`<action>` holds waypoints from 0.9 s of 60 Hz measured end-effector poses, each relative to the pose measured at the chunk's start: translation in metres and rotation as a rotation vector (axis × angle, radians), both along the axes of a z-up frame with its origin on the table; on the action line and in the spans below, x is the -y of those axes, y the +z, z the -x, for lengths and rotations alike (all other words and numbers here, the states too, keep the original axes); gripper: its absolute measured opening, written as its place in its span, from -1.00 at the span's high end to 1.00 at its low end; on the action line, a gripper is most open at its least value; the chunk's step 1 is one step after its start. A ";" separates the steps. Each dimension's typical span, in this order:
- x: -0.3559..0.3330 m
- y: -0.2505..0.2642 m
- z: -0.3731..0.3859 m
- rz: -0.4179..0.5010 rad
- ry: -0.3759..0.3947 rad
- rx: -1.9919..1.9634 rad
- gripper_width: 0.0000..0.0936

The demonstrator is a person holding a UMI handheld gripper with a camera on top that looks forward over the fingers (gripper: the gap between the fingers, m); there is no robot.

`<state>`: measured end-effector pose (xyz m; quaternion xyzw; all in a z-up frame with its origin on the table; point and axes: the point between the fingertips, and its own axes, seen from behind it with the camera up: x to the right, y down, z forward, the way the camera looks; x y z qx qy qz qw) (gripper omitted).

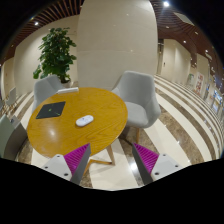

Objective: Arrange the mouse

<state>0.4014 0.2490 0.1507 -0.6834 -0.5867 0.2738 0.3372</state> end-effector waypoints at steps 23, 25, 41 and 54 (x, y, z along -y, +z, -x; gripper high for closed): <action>0.050 -0.024 0.028 0.026 0.095 -0.018 -0.85; 0.059 -0.028 0.031 0.029 0.110 -0.012 -0.85; 0.120 -0.045 0.043 0.033 0.257 -0.005 -0.85; 0.141 -0.070 0.060 0.046 0.281 0.019 -0.86</action>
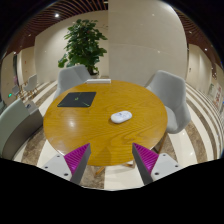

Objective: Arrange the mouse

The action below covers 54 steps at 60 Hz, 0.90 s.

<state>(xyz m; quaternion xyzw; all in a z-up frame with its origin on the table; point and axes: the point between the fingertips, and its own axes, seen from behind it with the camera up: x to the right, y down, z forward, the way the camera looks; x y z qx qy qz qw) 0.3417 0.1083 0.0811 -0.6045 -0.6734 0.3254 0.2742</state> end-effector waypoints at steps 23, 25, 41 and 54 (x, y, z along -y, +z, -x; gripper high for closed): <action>0.006 -0.045 0.082 -0.016 -0.021 0.016 -0.86; 0.005 -0.050 0.092 -0.018 -0.027 0.018 -0.86; 0.005 -0.083 0.167 -0.020 -0.077 0.033 -0.86; 0.002 -0.094 0.222 -0.024 -0.101 0.034 -0.86</action>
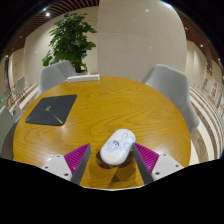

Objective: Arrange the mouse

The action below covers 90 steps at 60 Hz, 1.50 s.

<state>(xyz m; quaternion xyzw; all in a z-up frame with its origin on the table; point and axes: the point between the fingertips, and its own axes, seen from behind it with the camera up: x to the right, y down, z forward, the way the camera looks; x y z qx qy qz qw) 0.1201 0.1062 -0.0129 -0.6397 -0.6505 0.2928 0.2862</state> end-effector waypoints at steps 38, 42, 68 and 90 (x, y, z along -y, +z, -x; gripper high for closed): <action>0.078 0.062 0.081 0.037 0.045 -0.011 0.14; 0.115 0.082 0.104 0.086 0.055 -0.029 0.14; 0.291 0.024 0.181 -0.001 0.160 0.023 0.18; 0.288 0.000 0.163 0.007 0.139 0.086 -0.83</action>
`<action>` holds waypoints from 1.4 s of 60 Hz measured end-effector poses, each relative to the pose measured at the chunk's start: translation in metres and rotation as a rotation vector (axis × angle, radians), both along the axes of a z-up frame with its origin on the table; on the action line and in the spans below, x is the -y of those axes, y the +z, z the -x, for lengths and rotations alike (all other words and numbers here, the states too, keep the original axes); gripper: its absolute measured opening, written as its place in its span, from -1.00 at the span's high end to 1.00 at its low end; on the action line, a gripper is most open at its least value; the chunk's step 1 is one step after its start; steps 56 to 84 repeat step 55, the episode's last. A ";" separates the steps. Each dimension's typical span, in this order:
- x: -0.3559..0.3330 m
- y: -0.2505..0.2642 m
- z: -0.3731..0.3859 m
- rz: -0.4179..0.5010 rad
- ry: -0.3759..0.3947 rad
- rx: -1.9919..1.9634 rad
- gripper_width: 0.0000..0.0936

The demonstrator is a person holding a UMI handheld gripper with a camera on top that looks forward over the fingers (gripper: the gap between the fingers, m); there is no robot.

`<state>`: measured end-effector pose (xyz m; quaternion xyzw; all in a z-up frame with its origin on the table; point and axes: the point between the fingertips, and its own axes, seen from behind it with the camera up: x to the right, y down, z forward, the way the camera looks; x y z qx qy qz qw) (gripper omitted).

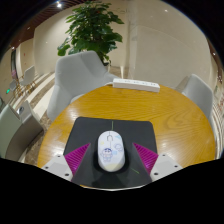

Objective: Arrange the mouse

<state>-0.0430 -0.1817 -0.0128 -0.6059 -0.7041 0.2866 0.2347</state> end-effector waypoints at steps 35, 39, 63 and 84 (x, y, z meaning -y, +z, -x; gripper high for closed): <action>-0.169 0.128 -0.245 0.002 -0.129 0.058 -0.86; -0.184 0.132 -0.266 -0.014 -0.130 0.055 -0.87; -0.215 0.134 -0.333 -0.007 -0.131 0.053 -0.87; -0.215 0.134 -0.333 -0.007 -0.131 0.053 -0.87</action>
